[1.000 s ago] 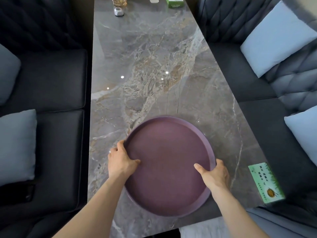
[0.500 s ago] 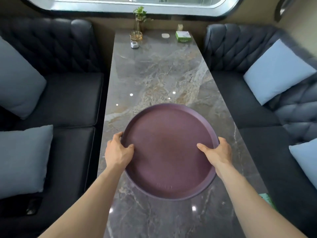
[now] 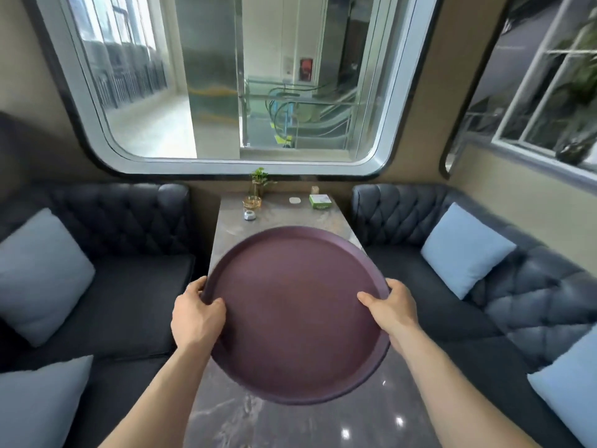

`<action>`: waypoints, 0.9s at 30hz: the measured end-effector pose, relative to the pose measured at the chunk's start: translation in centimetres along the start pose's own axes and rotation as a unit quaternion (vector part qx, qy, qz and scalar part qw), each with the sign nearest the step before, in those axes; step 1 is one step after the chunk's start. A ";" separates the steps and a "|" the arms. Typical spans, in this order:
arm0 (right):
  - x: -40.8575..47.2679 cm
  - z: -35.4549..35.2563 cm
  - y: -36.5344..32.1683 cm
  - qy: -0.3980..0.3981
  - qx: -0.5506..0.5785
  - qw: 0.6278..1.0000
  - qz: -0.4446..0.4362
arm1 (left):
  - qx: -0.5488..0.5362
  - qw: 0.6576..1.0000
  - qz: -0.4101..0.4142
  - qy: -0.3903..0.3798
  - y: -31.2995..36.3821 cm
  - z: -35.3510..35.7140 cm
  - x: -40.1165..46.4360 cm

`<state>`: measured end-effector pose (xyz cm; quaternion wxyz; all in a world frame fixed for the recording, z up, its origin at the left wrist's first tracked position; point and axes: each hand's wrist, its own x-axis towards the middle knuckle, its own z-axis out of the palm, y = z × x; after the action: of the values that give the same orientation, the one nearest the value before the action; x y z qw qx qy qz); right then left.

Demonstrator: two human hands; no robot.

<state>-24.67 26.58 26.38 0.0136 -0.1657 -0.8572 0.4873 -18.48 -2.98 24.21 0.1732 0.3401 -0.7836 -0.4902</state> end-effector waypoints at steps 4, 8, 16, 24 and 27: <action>-1.1 -1.8 -3.3 0.004 0.009 0.999 -0.039 | -0.028 0.999 0.020 0.009 3.5 -2.6 0.2; -2.8 -3.3 -6.0 0.024 0.046 0.997 -0.064 | -0.050 0.998 0.024 0.004 6.4 -5.2 0.1; -6.5 -6.8 -8.9 0.088 0.083 0.989 -0.081 | -0.095 0.995 0.038 -0.014 10.7 -8.2 -1.1; -8.0 -11.1 -9.6 0.123 0.098 0.984 -0.086 | -0.112 0.991 0.062 -0.038 14.3 -8.5 -3.9; -8.0 -13.3 -9.0 0.141 0.112 0.980 -0.086 | -0.116 0.989 0.073 -0.051 15.4 -7.7 -5.4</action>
<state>-17.08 30.97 42.02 0.1950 -0.1556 -0.7976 0.5492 -15.63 0.25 41.75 0.2067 0.2346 -0.7517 -0.5807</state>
